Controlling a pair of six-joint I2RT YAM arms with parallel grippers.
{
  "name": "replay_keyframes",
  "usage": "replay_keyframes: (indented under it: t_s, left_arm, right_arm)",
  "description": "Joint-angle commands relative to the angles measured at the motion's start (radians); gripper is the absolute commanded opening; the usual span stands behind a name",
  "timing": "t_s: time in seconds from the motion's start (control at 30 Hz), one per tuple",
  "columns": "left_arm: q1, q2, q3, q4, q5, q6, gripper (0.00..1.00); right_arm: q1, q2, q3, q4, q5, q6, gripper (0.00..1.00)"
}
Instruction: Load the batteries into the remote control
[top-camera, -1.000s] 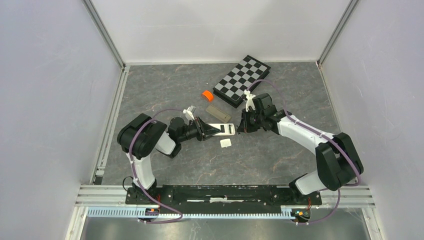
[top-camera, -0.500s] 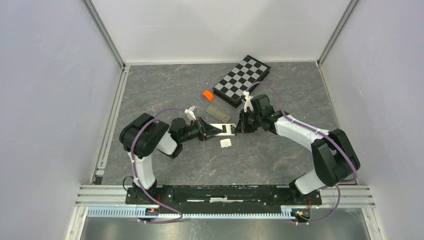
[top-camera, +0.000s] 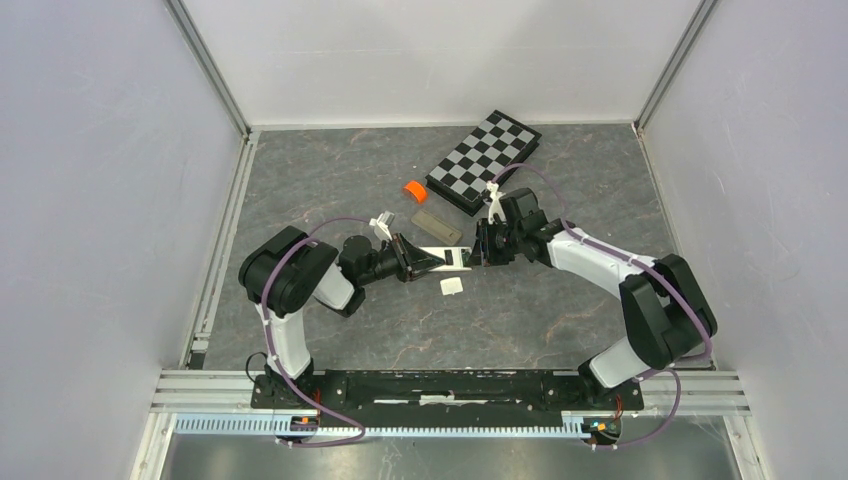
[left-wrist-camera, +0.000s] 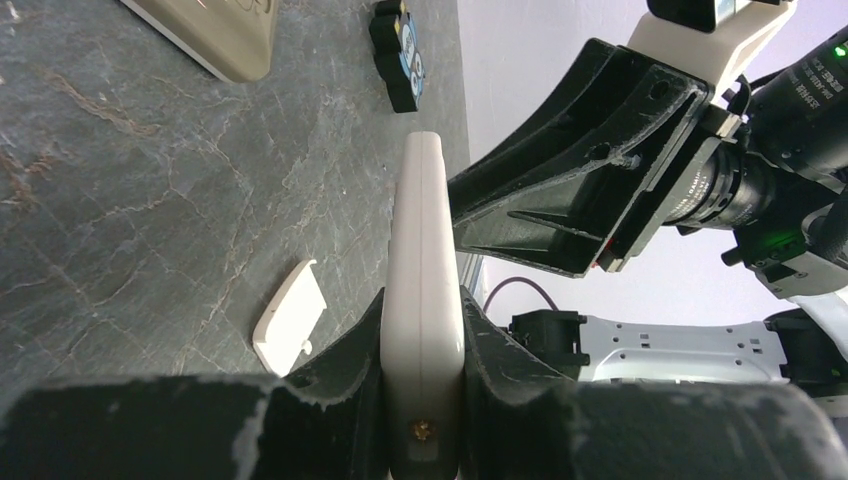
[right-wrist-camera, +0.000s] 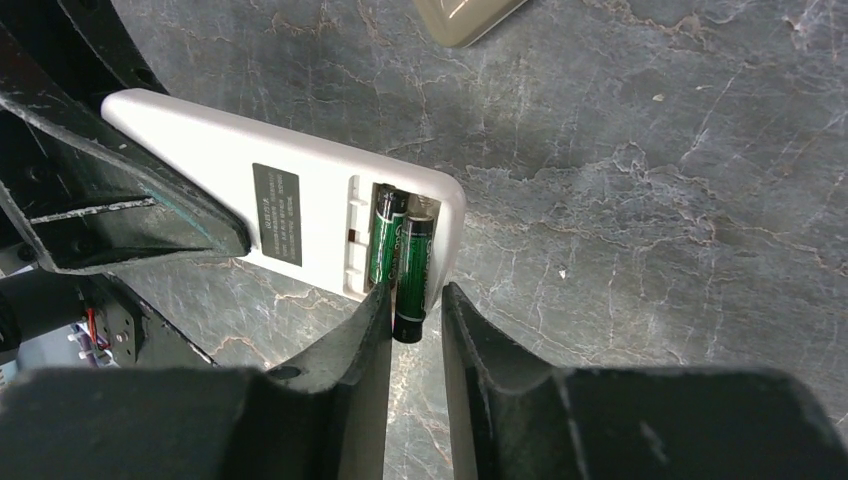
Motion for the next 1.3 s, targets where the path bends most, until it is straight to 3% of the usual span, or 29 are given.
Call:
replay_keyframes:
  t_s: [0.0,0.17,0.4,0.57,0.7,0.8,0.87,1.07,1.27]
  left_arm:
    - [-0.003,-0.017,0.018,0.095,0.002,-0.034,0.02]
    - [-0.004,-0.017,0.018,0.096,0.004,-0.038,0.02]
    - [-0.001,-0.026,0.010,0.096,0.019,-0.066,0.02]
    - [0.000,-0.041,0.003,0.120,0.068,-0.125,0.02]
    - [0.001,-0.065,-0.008,0.138,0.107,-0.188,0.02]
    - [0.006,-0.078,-0.022,0.177,0.110,-0.255,0.02]
    - [0.009,-0.078,-0.026,0.220,0.102,-0.308,0.02]
    - [0.009,-0.131,-0.010,0.245,0.056,-0.403,0.02]
    - [0.008,-0.183,0.010,0.243,-0.001,-0.472,0.02]
  right_arm:
    - [0.006,0.005,0.036,-0.013,0.019,0.008,0.31]
    - [0.005,-0.021,0.036,0.005,0.009,0.024,0.44]
    - [0.002,-0.082,0.015,0.060,-0.016,0.026,0.80]
    - [-0.012,-0.146,-0.027,0.155,-0.091,-0.105,0.95]
    - [-0.028,-0.217,-0.061,0.206,-0.141,-0.210,0.98]
    - [-0.043,-0.287,-0.114,0.277,-0.085,-0.153,0.98]
    - [-0.049,-0.344,-0.169,0.356,-0.026,-0.037,0.98]
    - [-0.050,-0.498,-0.421,0.816,0.018,0.360,0.98]
    - [-0.050,-0.564,-0.531,1.019,0.067,0.566,0.98]
